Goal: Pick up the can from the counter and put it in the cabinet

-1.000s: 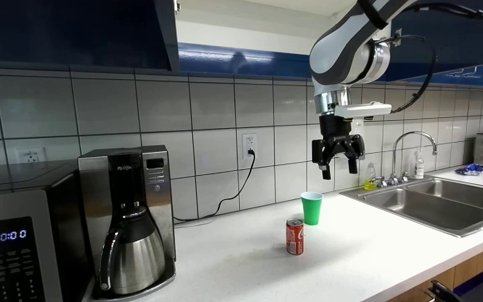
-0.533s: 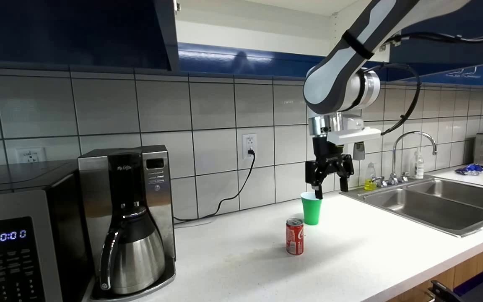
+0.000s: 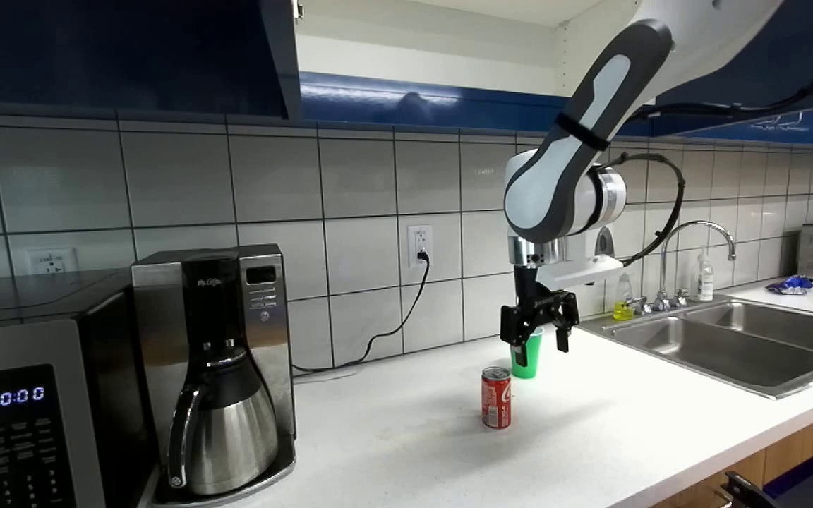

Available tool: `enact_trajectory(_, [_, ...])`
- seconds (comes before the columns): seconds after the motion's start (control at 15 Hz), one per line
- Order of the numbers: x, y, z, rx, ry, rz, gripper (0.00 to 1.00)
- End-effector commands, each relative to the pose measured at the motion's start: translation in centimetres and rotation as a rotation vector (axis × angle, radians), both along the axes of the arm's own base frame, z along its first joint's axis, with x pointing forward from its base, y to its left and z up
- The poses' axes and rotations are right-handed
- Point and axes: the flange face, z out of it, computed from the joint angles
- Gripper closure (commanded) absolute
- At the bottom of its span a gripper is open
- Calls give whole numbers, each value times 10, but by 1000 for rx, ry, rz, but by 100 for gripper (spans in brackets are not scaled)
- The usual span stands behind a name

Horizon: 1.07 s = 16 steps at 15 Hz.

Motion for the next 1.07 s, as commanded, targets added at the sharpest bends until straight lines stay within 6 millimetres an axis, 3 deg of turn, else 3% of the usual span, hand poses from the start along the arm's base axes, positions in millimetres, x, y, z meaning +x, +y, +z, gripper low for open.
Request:
enact_trajectory(0.0, [9,6,-26,-13,-26,-10,0])
enact_trajectory(0.47, [19,15,-68,-16,-103,-19,0])
enact_trajectory(1.0, [42,17,-84,-43,-225,-16,0])
